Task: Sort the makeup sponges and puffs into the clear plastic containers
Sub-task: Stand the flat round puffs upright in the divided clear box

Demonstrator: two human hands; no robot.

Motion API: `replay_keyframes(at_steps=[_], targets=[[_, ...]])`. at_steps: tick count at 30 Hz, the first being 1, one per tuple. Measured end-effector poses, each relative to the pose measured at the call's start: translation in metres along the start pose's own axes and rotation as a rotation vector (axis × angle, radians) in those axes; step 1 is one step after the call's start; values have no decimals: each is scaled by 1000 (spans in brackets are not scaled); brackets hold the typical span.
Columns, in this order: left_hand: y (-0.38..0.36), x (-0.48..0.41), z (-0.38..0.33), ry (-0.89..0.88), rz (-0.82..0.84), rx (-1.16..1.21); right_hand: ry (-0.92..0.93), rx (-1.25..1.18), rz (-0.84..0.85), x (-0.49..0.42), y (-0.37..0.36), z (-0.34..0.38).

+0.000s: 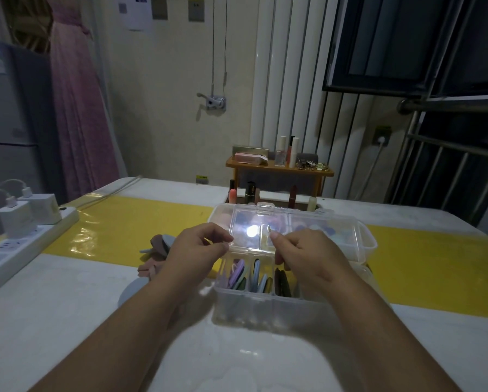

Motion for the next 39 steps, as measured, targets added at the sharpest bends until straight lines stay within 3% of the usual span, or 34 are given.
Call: replay_keyframes(at_steps=[11, 15, 19, 23, 31, 39], targets=[[17, -4, 9, 73, -87, -116, -7, -75, 2, 0, -2, 0], [24, -5, 10, 48, -117, -293, 27, -50, 14, -2, -6, -1], [30, -7, 5, -61, -170, -622, 32, -30, 18, -4, -8, -2], [37, -11, 11, -11, -172, -890, 33, -31, 34, -5, -9, -3], [36, -15, 29, 14, 28, -1120, 37, -24, 54, -4, -8, -2], [23, -14, 32, 58, 333, -1148, 40, -36, 55, -3, -9, -2]])
Point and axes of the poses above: each hand's wrist, its own x-axis away from the middle knuckle, its own y-axis out of the back of the hand, z = x × y, the point moved 2 cm from there along -x, towards the middle knuckle, and after that the axes turned 13 degrees about -y, right-handed, at the moved point
